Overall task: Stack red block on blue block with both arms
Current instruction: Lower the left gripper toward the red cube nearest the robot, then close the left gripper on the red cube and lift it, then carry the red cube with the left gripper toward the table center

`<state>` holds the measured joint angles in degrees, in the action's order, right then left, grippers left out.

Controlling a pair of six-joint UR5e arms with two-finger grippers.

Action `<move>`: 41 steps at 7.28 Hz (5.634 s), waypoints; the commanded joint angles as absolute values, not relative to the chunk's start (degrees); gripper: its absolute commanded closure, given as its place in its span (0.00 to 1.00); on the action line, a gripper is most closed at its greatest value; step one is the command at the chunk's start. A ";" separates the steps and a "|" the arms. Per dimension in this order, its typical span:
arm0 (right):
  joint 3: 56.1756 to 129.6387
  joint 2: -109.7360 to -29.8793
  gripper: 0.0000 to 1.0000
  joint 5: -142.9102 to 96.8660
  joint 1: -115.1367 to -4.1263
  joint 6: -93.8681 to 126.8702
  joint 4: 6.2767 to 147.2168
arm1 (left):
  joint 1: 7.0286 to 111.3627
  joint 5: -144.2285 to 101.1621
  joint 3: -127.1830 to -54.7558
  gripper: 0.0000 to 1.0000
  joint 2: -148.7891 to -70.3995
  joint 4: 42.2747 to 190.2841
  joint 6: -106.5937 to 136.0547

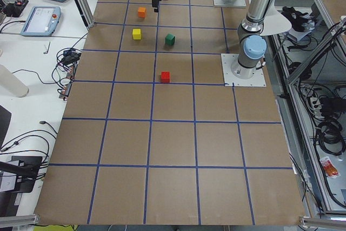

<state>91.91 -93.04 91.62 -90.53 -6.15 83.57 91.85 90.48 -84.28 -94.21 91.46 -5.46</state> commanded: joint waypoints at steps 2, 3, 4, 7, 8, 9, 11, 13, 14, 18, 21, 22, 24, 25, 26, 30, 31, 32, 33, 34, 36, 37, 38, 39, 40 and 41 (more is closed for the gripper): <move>91.93 -92.99 0.00 91.67 -90.53 -6.15 83.58 | 92.02 90.62 -84.37 0.00 -93.60 92.81 -5.19; 91.93 -92.99 0.00 91.50 -90.53 -6.15 83.58 | 91.76 90.62 -84.38 0.00 -93.78 92.64 -5.19; 91.93 -92.99 0.00 91.23 -90.53 -6.15 83.58 | 91.84 90.53 -84.38 0.00 -93.78 92.38 -5.19; 92.02 -92.90 0.00 91.76 -90.53 -6.15 83.50 | 90.80 94.72 -84.38 0.00 -93.69 95.88 -4.92; 92.02 -92.99 0.00 91.76 -90.53 -6.15 83.50 | 88.62 93.88 -85.07 0.00 -94.91 95.45 -5.97; 92.02 -93.08 0.00 91.67 -90.53 -6.15 83.50 | 85.98 92.30 -86.73 0.00 -95.10 94.49 -6.24; 92.02 -93.08 0.00 91.76 -90.53 -6.15 83.41 | 77.22 92.29 -92.25 0.00 -96.32 89.16 -8.69; 92.02 -93.08 0.00 91.50 -90.53 -6.15 83.41 | 69.99 92.72 -100.15 0.00 -96.59 81.85 -13.85; 92.11 -93.08 0.00 91.76 -90.53 -6.15 83.32 | 66.92 92.64 -104.28 0.00 -96.77 76.34 -16.76; 92.11 -92.99 0.00 91.85 -90.53 -6.24 83.32 | 64.86 91.85 -115.49 0.00 -102.55 54.68 -20.74; 92.02 -92.99 0.00 92.02 -90.53 -6.15 83.41 | 65.04 91.85 -115.93 0.00 -104.94 53.70 -22.59; 92.02 -92.90 0.00 92.02 -90.44 -6.24 83.50 | 65.04 91.67 -116.01 0.00 -105.20 53.88 -22.50; 92.02 -92.99 0.00 92.11 -90.44 -5.54 83.50 | 65.21 91.58 -116.02 0.12 -105.99 54.14 -22.59; 92.02 -92.90 0.00 92.02 -90.44 -5.28 83.67 | 65.30 91.58 -115.93 0.29 -106.26 54.58 -22.50; 92.11 -92.73 0.00 92.02 -90.44 -5.53 83.32 | 65.39 91.58 -116.10 0.68 -106.26 54.75 -22.76; 92.02 -92.99 0.00 91.93 -90.44 -5.89 83.41 | 66.00 90.45 -116.02 1.00 -103.90 55.89 -21.80; 92.02 -92.99 0.00 91.85 -90.44 -5.89 83.41 | 67.14 87.39 -115.67 1.00 -101.71 59.29 -21.71; 92.02 -93.08 0.00 91.85 -90.44 -5.89 83.41 | 70.28 86.06 -115.06 1.00 -99.86 59.33 -21.62; 92.02 -93.08 0.00 91.32 -90.44 -5.89 83.41 | 75.71 86.05 -114.18 1.00 -99.15 59.50 -16.31; 91.93 -93.08 0.00 91.14 -90.44 -5.80 83.50 | 81.85 86.39 -112.95 1.00 -99.23 59.15 -6.43; 92.02 -93.08 0.00 90.88 -90.44 -6.06 83.85 | 90.75 85.79 -110.14 1.00 -101.33 58.71 4.52; 91.93 -93.16 0.00 90.79 -90.53 -6.06 83.93 | 93.58 83.95 -107.95 1.00 -102.47 58.71 9.27; 91.67 -93.16 0.00 90.79 -90.44 -6.06 83.94 | 97.95 81.93 -105.93 1.00 -103.79 58.71 14.45; 91.93 -93.08 0.00 91.05 -90.44 -5.54 83.94 | 101.74 81.57 -104.26 1.00 -105.80 58.71 16.59; 92.02 -92.99 0.00 90.97 -90.44 -5.89 83.94 | 104.65 81.56 -102.76 1.00 -107.47 58.71 19.57; 92.02 -92.99 0.00 90.88 -90.44 -6.06 83.85 | 106.24 80.95 -101.09 1.00 -110.01 57.32 22.56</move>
